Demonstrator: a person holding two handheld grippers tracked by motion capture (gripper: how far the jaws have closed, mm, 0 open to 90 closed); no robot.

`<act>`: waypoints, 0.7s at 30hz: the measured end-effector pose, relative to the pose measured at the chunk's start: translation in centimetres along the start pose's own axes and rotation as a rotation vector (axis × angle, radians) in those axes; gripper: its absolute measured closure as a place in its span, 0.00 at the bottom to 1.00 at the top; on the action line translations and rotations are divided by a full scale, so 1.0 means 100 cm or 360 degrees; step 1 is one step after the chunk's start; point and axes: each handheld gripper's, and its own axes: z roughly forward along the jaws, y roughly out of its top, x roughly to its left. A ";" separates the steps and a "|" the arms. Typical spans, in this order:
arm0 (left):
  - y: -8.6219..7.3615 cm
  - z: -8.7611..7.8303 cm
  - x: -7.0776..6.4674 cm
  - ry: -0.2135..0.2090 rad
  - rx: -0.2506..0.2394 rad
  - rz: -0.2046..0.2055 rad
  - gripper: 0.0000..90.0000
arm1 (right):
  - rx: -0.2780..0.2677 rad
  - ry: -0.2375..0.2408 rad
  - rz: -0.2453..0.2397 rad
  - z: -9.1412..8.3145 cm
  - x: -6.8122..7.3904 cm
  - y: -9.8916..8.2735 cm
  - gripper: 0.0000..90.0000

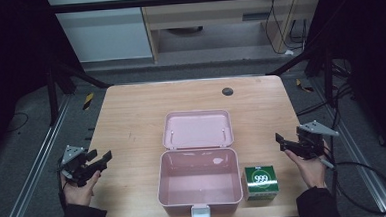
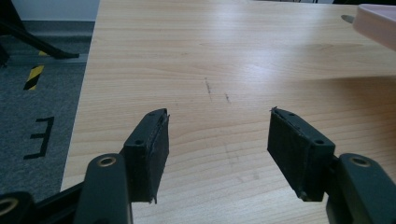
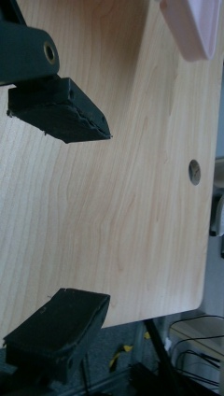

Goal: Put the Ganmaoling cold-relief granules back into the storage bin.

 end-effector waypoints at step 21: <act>0.002 0.000 -0.013 -0.0091 0.0102 0.0064 0.38 | 0.0059 0.0292 -0.0410 -0.035 0.014 0.047 0.19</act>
